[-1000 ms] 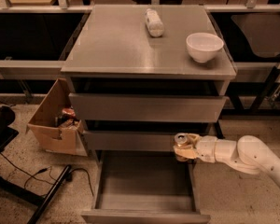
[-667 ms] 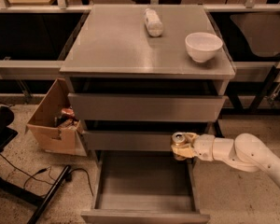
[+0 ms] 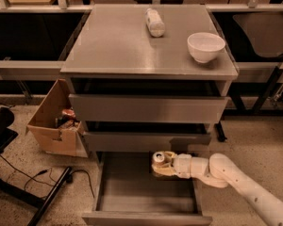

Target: Place orange can into bottom drawer

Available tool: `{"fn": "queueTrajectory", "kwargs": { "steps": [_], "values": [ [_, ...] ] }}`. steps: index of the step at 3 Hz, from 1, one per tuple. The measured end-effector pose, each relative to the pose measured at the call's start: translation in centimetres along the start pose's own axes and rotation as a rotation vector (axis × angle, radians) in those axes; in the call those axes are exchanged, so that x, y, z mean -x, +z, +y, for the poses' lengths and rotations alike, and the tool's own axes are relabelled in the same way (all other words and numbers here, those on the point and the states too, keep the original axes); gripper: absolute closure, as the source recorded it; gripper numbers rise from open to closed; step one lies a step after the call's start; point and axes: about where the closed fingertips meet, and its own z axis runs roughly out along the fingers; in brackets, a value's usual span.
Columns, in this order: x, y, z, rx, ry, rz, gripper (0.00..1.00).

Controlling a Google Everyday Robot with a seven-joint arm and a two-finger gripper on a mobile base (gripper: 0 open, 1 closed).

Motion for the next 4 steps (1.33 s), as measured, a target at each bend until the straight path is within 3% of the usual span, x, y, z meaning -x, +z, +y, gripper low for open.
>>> {"fn": "queueTrajectory", "kwargs": {
  "steps": [1, 2, 3, 4],
  "values": [
    [-5.2, 6.1, 1.4, 0.094, -0.009, -0.084, 1.0],
    [-9.7, 10.8, 1.9, 0.159, -0.015, -0.109, 1.0],
    [-13.4, 14.0, 1.5, 0.18, -0.017, -0.107, 1.0],
    [-15.5, 16.1, 1.1, 0.172, -0.026, -0.105, 1.0]
  ]
}}
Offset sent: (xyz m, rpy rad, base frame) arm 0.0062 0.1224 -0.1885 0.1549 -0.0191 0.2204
